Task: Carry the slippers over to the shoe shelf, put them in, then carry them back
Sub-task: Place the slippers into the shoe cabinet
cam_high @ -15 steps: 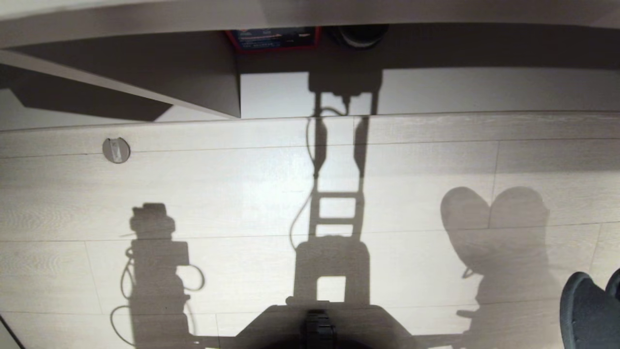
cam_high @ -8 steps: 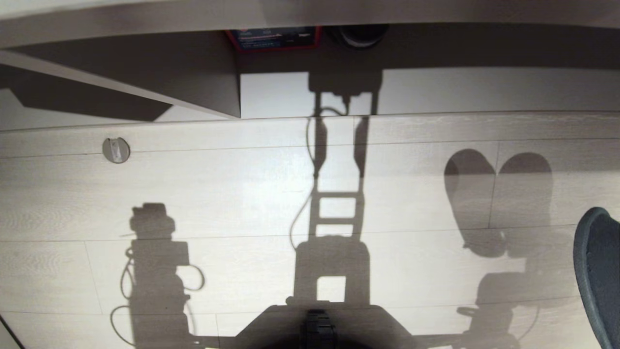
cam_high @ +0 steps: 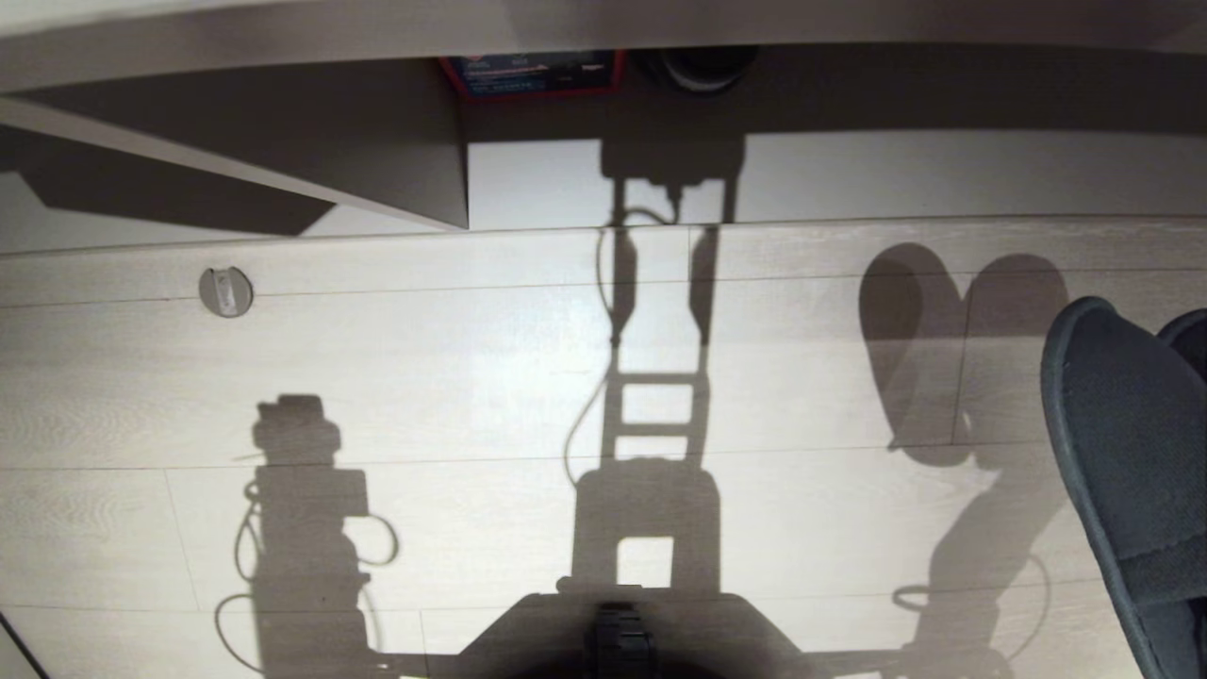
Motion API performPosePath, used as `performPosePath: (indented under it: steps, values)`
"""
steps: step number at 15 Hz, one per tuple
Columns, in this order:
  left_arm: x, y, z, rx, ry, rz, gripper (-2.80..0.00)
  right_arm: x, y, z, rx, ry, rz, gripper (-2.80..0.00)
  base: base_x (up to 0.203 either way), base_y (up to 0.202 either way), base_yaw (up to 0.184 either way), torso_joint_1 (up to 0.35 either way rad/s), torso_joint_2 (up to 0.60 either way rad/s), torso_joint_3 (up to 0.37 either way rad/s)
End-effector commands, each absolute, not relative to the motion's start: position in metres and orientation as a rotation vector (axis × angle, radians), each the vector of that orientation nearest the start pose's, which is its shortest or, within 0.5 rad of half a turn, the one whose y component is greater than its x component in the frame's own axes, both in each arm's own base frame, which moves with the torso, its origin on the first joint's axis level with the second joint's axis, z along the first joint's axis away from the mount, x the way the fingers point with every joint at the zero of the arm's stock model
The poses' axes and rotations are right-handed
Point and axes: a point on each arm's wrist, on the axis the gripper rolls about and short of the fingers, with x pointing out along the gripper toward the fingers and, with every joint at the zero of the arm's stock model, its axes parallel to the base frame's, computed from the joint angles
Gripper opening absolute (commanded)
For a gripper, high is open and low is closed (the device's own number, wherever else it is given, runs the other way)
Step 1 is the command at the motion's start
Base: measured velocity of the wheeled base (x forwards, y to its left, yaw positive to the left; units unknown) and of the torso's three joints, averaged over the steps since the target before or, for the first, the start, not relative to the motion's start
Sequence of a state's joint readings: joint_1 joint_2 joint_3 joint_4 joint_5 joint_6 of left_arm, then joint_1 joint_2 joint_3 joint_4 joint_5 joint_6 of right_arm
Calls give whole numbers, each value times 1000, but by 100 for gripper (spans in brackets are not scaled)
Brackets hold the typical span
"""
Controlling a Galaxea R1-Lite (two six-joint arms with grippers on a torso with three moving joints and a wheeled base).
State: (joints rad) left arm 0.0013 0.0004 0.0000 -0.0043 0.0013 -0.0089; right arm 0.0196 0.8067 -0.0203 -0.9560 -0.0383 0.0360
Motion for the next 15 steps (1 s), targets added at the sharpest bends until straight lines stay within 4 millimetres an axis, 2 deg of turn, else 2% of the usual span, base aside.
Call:
performPosePath:
  steps: [1, 9, 15]
  values:
    - [-23, 0, 76, -9, -4, 3, -280, 91, 1, 159, 40, -120, -14, -280, 0, 0, 0, 0, 0, 0]
    - [-23, 0, 76, -9, -5, 3, -280, 141, 2, 158, 36, -135, 2, -280, 0, 0, 0, 0, 0, 0]
    - [-23, 0, 76, -9, -5, 3, -280, 183, 3, 183, 33, -262, 10, -280, 0, 0, 0, 0, 0, 0]
